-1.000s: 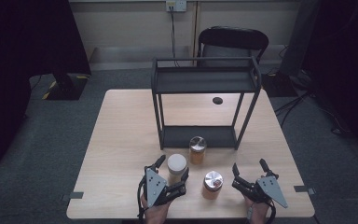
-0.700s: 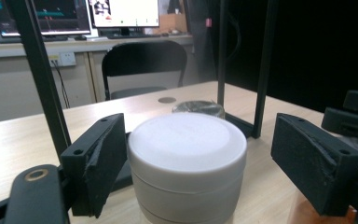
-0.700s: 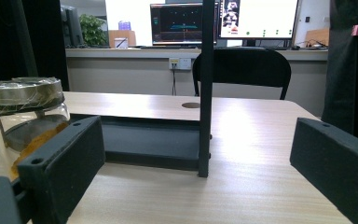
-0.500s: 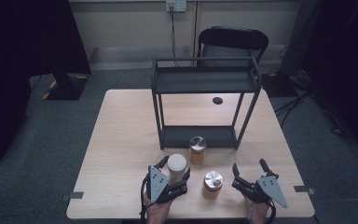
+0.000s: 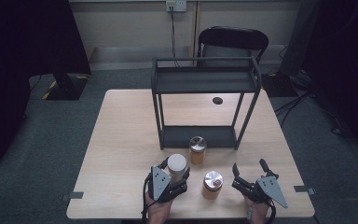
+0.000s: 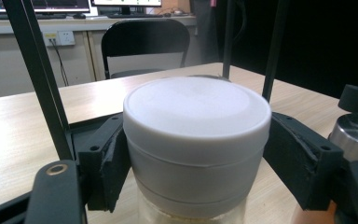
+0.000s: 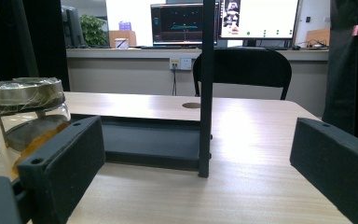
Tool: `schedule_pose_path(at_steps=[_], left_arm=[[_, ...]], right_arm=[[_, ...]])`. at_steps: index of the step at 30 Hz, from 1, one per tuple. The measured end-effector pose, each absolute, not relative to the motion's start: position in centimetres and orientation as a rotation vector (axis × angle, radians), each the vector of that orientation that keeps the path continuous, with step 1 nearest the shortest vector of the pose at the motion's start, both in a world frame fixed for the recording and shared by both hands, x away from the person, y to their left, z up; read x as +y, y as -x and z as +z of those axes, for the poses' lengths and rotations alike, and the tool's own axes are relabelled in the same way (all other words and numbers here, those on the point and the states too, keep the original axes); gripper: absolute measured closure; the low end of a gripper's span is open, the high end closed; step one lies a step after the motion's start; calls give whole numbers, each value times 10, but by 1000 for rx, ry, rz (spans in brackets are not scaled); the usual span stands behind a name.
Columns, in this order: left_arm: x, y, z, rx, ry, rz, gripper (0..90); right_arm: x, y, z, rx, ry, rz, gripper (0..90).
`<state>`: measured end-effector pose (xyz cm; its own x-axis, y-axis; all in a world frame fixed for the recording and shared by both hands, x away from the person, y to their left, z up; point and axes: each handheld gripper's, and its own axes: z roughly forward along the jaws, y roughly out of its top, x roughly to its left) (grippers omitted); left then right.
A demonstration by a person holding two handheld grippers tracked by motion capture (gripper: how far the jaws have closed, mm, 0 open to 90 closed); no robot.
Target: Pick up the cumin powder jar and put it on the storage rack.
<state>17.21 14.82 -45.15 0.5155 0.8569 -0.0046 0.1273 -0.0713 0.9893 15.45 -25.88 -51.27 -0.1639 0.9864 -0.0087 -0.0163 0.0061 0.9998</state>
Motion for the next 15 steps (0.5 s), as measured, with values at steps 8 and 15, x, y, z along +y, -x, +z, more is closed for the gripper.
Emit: schedule_pose_path(at_steps=[8,15], left_arm=[[148,-175,-454,902,-1555,735,282],[149,-175,-456,905,-1551,728,322]], right_arm=[[-259,-154,-513,1321,-1109,1332,20],[-259,-154,-513,1321,-1109,1332,20]])
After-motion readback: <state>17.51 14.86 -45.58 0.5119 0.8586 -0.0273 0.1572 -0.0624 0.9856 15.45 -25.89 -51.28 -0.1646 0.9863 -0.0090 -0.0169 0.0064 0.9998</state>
